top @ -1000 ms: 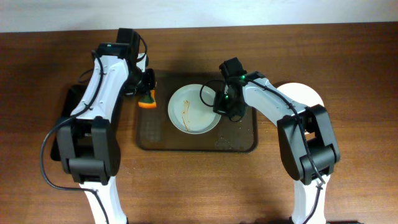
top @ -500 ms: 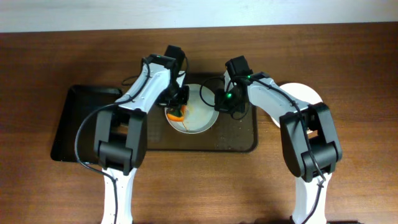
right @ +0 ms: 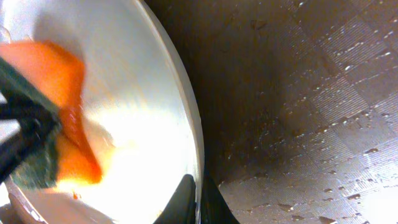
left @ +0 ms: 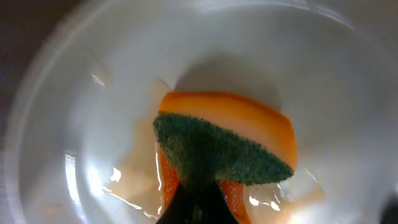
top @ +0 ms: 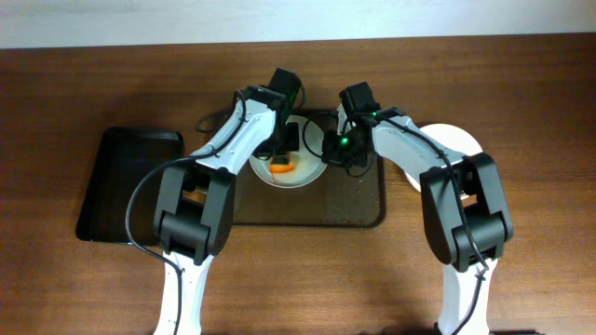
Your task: Clean dirty plates on tray and stack at the side
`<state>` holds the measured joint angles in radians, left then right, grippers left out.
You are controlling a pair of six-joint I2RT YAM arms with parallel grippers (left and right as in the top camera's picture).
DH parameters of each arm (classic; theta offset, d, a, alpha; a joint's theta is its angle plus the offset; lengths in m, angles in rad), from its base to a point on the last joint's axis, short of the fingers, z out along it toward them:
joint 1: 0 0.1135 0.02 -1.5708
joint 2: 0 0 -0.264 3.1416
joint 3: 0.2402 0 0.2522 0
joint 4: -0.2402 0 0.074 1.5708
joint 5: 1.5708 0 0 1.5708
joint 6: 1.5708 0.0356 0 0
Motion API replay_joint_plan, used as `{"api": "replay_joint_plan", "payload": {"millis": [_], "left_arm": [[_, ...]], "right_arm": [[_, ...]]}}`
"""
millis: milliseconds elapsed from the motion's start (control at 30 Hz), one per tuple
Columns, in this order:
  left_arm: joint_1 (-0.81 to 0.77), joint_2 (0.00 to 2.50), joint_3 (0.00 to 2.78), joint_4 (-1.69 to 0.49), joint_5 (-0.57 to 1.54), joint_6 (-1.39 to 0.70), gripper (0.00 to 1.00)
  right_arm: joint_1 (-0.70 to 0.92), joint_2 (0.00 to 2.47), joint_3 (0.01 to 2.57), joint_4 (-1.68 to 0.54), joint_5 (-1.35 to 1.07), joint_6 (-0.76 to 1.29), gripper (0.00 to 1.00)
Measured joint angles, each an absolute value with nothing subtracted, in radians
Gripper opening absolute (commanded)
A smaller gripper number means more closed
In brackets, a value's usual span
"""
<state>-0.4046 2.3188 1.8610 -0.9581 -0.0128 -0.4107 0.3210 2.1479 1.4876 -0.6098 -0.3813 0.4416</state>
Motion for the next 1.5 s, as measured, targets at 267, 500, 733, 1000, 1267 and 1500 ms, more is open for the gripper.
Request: {"api": "replay_joint_plan", "payload": {"millis": [267, 500, 733, 1000, 1267, 1500], "left_arm": [[-0.353, 2.324, 1.867, -1.082, 0.272, -0.234, 0.0], [-0.298, 2.334, 1.859, -0.956, 0.295, -0.362, 0.0], [-0.275, 2.329, 1.882, -1.242, 0.159, -0.33, 0.0], [-0.222, 2.354, 2.038, -1.375, 0.689, 0.044, 0.0], [-0.037, 2.366, 2.619, -1.684, 0.104, -0.134, 0.0], [0.046, 2.366, 2.62, -1.687, 0.019, -0.156, 0.0]], "right_arm": [[0.321, 2.148, 1.488, -0.654, -0.393, 0.437, 0.04], [0.321, 2.148, 1.488, -0.654, -0.392, 0.437, 0.04], [0.329, 2.148, 1.488, -0.707, -0.408, 0.43, 0.04], [0.329, 2.148, 1.488, -0.706, -0.412, 0.416, 0.04], [0.329, 2.061, 1.602, -0.843, -0.299, 0.255, 0.04], [0.329, 1.706, 1.623, -1.05, 0.368, 0.286, 0.04]]}}
